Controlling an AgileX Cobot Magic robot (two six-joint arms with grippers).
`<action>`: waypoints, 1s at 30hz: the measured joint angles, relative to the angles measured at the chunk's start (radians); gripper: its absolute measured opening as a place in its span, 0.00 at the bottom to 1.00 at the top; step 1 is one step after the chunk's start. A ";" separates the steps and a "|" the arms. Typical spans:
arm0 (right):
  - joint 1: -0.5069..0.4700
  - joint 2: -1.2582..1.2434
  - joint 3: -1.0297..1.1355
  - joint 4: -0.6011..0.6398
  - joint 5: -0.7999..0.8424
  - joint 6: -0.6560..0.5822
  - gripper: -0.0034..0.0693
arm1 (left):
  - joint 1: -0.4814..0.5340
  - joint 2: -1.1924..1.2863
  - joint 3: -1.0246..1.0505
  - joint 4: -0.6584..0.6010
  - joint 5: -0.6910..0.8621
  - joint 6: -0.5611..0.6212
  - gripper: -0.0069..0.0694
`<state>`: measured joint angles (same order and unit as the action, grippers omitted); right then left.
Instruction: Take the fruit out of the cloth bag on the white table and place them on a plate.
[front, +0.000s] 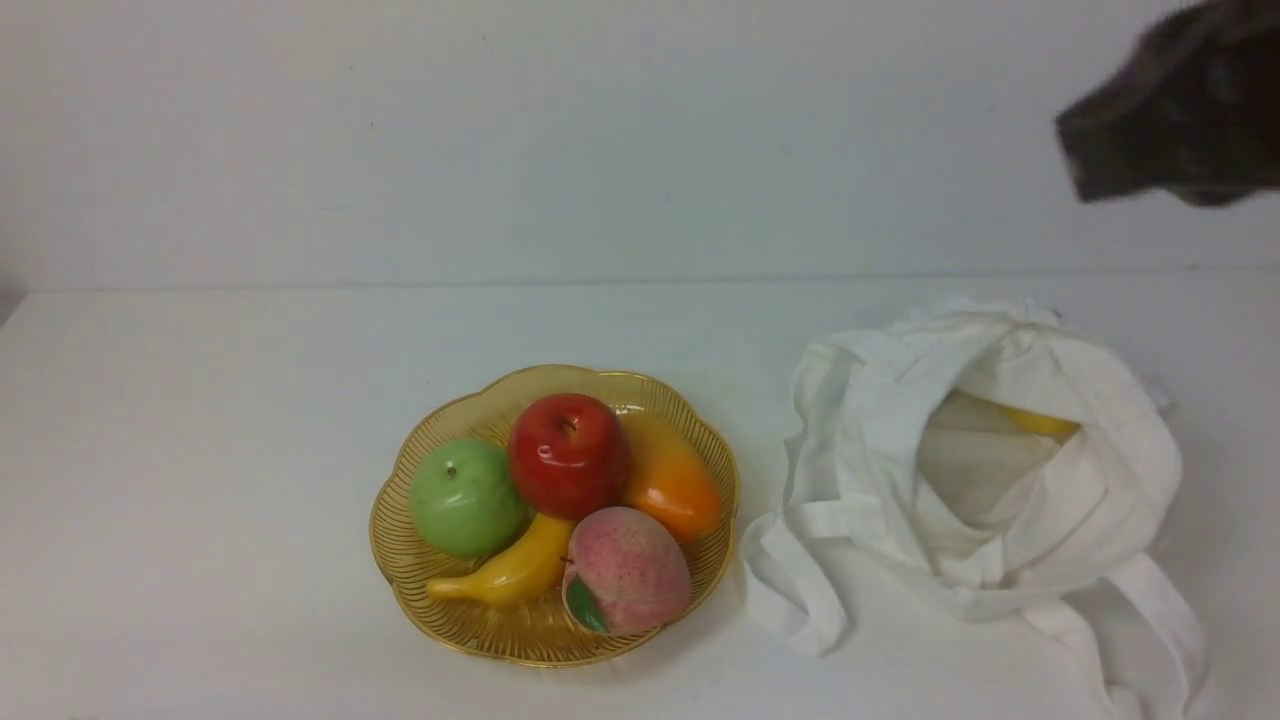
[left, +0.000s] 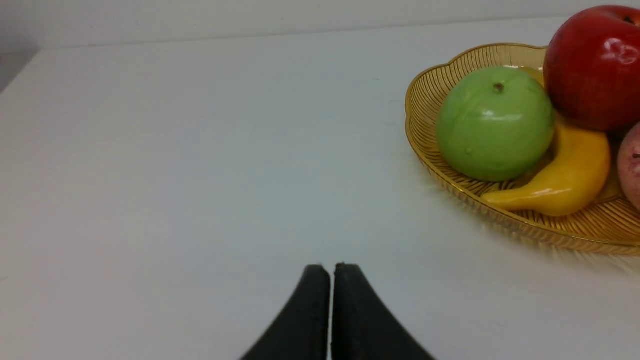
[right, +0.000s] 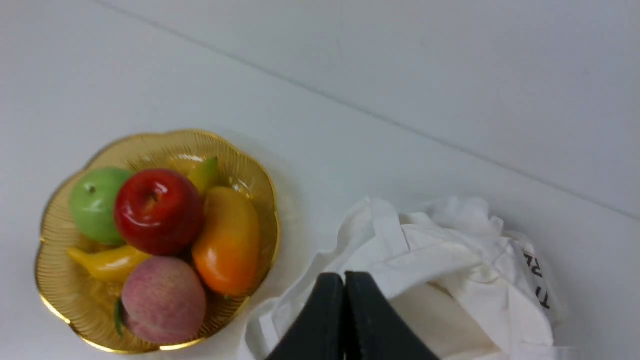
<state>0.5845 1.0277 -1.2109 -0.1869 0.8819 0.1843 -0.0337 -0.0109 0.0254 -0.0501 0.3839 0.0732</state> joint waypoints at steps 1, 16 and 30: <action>0.000 -0.031 0.038 0.001 -0.018 0.002 0.03 | 0.000 0.000 0.000 0.000 0.000 0.000 0.08; 0.000 -0.777 0.753 0.034 -0.598 0.100 0.03 | 0.000 0.000 0.000 0.000 0.000 0.000 0.08; -0.118 -0.935 0.862 0.043 -0.582 0.074 0.03 | 0.000 0.000 0.000 0.000 0.000 0.000 0.08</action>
<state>0.4663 0.0924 -0.3486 -0.1444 0.3000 0.2579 -0.0337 -0.0109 0.0254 -0.0501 0.3839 0.0732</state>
